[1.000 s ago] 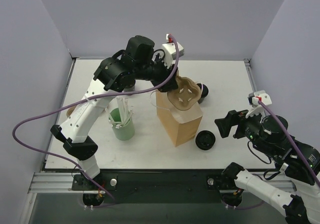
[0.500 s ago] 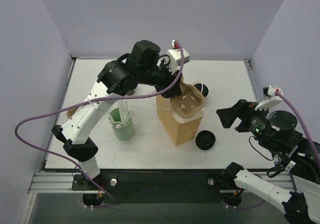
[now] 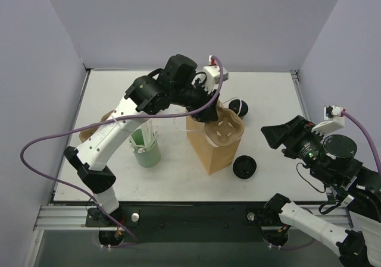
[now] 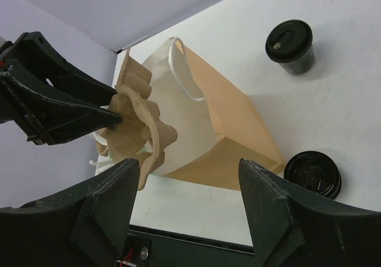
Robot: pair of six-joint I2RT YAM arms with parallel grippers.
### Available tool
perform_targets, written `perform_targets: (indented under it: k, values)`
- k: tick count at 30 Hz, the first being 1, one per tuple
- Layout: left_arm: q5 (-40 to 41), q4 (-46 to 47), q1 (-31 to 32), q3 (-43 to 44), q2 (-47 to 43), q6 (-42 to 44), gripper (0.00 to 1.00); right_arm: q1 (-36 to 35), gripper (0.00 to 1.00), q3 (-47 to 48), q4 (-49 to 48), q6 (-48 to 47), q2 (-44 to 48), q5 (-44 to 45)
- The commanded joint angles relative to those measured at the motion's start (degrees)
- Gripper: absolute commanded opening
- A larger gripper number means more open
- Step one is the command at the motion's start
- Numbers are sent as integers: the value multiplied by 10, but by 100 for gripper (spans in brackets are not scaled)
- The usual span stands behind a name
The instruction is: Pack the takeout coffee
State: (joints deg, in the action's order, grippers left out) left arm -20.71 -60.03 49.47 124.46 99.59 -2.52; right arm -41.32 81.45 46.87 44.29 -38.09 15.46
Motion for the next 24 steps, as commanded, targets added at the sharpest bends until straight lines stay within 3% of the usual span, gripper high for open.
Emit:
perform_targets:
  k: [1,9,14,24]
  values:
    - [-22,38,3,50,19,11,42,3,67,-10,13,64,36,40]
    - [-7,12,4,83,52,39,42,3,68,22,88,55,35,71]
    - [42,0,1,49,40,64,42,3,68,34,101,69,18,83]
    - [51,15,-17,-8,47,100,42,3,68,108,106,34,-48,99]
